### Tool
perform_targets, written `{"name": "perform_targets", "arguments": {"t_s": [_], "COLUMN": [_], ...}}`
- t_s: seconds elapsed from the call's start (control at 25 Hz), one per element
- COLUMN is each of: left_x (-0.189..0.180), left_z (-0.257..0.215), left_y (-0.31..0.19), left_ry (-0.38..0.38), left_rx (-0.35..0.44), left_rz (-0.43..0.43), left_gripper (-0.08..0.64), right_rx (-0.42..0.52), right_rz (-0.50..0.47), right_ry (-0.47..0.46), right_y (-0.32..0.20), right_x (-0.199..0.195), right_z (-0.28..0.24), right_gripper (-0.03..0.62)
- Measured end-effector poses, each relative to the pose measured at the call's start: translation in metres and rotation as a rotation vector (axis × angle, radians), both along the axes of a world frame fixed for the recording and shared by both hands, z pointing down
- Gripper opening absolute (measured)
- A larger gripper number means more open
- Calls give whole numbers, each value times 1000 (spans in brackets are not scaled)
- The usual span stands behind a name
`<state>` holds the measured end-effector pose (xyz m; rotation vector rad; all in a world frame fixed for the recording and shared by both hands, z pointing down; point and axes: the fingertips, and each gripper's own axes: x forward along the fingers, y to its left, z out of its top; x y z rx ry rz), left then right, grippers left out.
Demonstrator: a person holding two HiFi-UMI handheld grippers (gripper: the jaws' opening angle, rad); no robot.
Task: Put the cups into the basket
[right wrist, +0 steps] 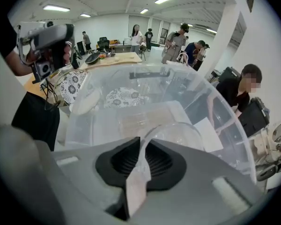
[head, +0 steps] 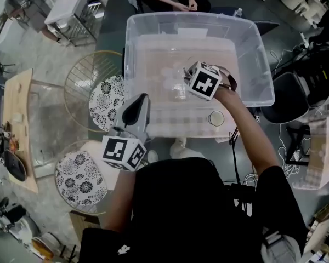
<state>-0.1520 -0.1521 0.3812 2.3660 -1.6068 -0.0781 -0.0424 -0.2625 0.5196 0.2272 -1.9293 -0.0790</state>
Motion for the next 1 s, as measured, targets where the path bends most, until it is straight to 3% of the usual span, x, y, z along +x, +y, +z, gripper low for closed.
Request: {"name": "perform_targets", "arguments": {"t_s": [0.76, 1.0], "left_x": [-28, -32], "left_z": [11, 17], "left_y": [8, 8], "left_ry": [-14, -13], "left_rx": [-45, -62], "left_rz": [-144, -170], "left_gripper": [8, 8], "right_rx": [-219, -229], "right_rz": [-21, -41], "right_ry": [239, 311], "right_y": [-30, -30], "right_x": [6, 16], "right_z": [160, 186], "right_gripper": [28, 26]}}
